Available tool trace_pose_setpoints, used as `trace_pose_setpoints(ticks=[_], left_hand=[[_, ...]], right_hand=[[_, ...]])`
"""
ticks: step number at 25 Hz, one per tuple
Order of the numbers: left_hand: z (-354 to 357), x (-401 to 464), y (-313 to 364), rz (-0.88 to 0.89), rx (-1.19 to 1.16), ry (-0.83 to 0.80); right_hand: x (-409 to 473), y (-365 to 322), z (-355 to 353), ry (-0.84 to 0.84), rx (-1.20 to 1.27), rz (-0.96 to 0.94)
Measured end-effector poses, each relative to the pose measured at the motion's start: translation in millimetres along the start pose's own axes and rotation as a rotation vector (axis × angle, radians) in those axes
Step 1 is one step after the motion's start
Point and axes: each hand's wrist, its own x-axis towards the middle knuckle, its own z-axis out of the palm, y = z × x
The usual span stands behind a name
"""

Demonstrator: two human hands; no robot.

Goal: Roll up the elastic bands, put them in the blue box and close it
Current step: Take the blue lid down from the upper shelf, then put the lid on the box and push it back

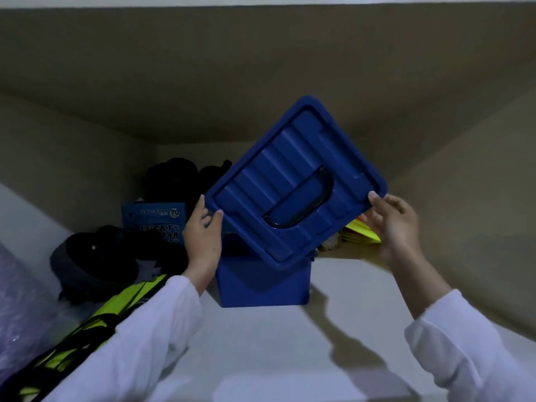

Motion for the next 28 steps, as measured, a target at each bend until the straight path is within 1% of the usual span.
trace_pose_setpoints(ticks=[3,6,9,11,13,17,21,23,26,28], left_hand=[[5.9,22.0,-6.5,-0.013,0.003,0.017],[7.2,44.8,-12.6,-0.06,0.0,-0.021],[4.9,60.7,-18.8,-0.079,0.035,-0.121],[3.1,68.6,-23.7,-0.088,0.026,-0.182],[3.2,76.4,-30.2,-0.109,0.026,-0.198],[4.4,88.3,-46.8,-0.202,0.014,-0.131],[5.6,99.0,-60.6,-0.264,-0.023,-0.106],[7.8,99.7,-67.8,-0.299,-0.054,-0.137],[11.3,98.4,-78.3,-0.332,-0.071,-0.253],[12.2,103.2,-87.5,-0.351,-0.059,-0.266]], right_hand=[[8.4,20.0,0.9,-0.028,-0.028,0.107],[10.4,30.1,3.0,-0.089,-0.02,0.136],[16.1,37.2,7.4,-0.179,-0.156,0.121],[21.8,42.2,11.4,-0.206,-0.263,0.123],[27.8,48.0,13.3,-0.194,-0.323,0.132],[34.1,63.9,16.2,-0.208,-0.385,0.188],[37.8,83.6,21.9,-0.206,-0.403,0.258],[38.8,92.8,23.0,-0.199,-0.407,0.282],[41.5,104.4,23.4,-0.165,-0.444,0.294],[45.3,110.8,24.0,-0.143,-0.479,0.273]])
